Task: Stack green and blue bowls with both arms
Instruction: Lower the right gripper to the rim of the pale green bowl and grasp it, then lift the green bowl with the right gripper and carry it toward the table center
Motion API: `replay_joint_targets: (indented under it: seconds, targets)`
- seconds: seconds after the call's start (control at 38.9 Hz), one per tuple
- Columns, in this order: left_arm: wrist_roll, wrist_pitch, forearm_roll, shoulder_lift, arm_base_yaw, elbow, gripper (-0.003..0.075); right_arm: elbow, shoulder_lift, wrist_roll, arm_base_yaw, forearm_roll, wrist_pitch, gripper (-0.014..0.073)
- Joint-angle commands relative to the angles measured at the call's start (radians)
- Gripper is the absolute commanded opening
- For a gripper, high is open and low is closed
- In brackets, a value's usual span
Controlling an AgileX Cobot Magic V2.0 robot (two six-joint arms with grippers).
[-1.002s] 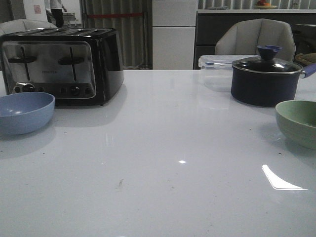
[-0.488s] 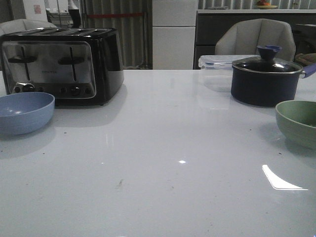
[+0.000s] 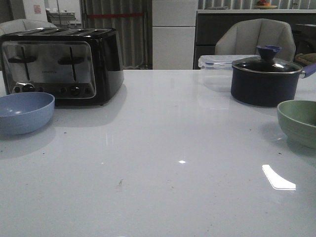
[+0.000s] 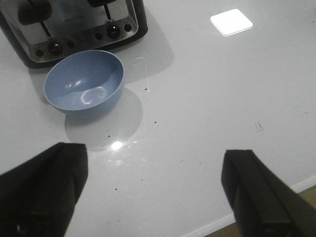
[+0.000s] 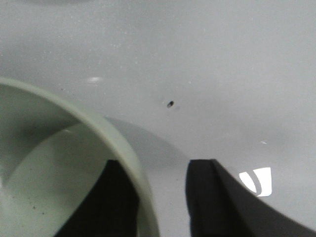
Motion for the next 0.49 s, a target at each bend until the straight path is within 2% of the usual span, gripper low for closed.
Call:
replay_joint_targets:
  seconds: [0.0, 0.21, 0.33, 0.46]
  targets:
    - [0.002, -0.077, 0.003, 0.009, -0.009, -0.035, 0.0603, -0.032, -0.052, -0.011, -0.008, 0.02, -0.02, 0.0198]
    - [0.002, -0.077, 0.003, 0.009, -0.009, -0.035, 0.0603, -0.032, -0.06, -0.012, -0.008, 0.02, -0.002, 0.0056]
    - [0.002, -0.077, 0.003, 0.009, -0.009, -0.035, 0.0602, -0.032, -0.093, -0.012, -0.006, 0.02, 0.011, 0.0016]
    - [0.002, -0.077, 0.003, 0.009, -0.009, -0.035, 0.0603, -0.032, -0.157, -0.021, 0.013, 0.023, 0.019, 0.0014]
